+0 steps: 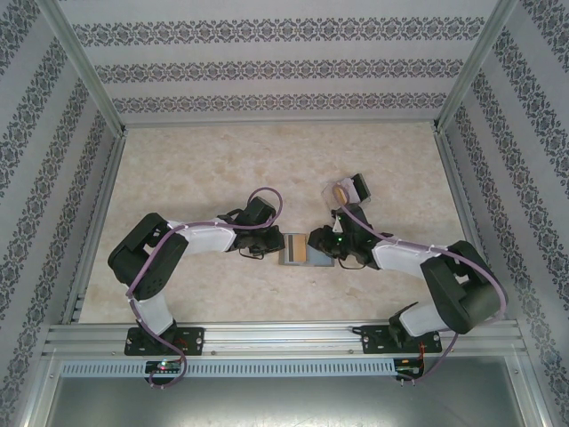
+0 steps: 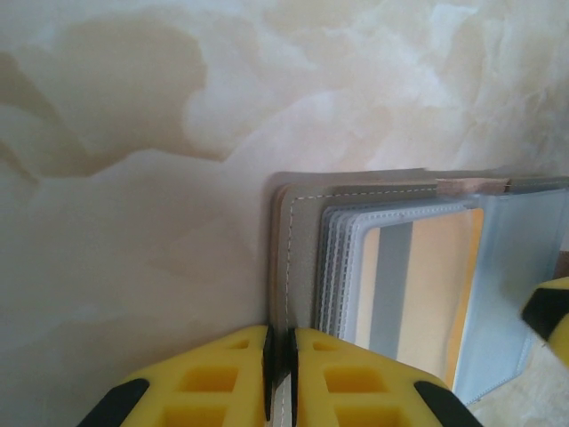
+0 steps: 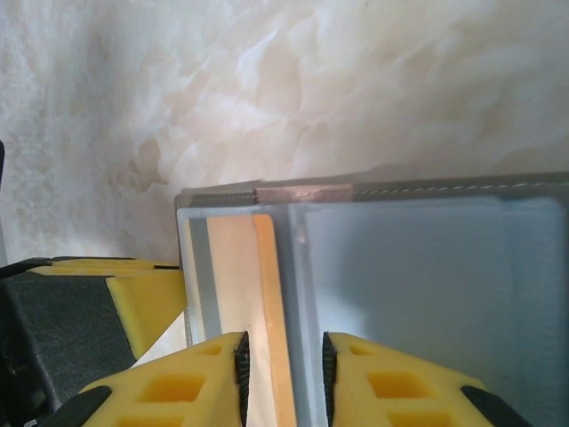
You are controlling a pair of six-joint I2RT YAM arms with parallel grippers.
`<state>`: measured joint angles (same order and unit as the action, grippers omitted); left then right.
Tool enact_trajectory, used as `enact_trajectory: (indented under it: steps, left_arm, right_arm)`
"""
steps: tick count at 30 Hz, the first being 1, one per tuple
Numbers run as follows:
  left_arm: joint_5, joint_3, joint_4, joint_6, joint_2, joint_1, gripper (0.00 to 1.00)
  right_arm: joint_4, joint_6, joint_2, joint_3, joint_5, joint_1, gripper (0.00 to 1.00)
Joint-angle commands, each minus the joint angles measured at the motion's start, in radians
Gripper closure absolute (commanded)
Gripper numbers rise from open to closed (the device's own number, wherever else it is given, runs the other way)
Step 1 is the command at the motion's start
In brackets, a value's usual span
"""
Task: Put the credit cards into the card holder
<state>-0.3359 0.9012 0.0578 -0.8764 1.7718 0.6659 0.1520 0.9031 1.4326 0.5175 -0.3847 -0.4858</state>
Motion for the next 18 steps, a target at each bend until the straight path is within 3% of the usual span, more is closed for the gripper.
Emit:
enact_trajectory:
  steps: [1,6,10,14,18]
  left_arm:
    - [0.013,-0.023,0.029,-0.013,-0.010,0.001,0.85]
    - [0.010,-0.030,0.017,-0.019,-0.018,0.002,0.85]
    - [0.012,-0.034,0.017,-0.019,-0.027,0.002,0.85]
    - [0.011,-0.040,0.016,-0.022,-0.033,0.002,0.85]
    - [0.031,-0.054,0.019,-0.027,-0.053,0.002,0.85]
  right_arm:
    - [-0.067,-0.045,-0.008,0.024,0.002,-0.002,0.76]
    - [-0.060,-0.047,0.069,0.070,-0.026,-0.037,0.89]
    - [-0.100,-0.083,0.139,0.120,0.016,-0.073,0.91]
    - [-0.057,-0.071,0.214,0.157,-0.072,-0.084,0.95]
    - [-0.098,-0.093,0.159,0.168,-0.044,-0.091,0.93]
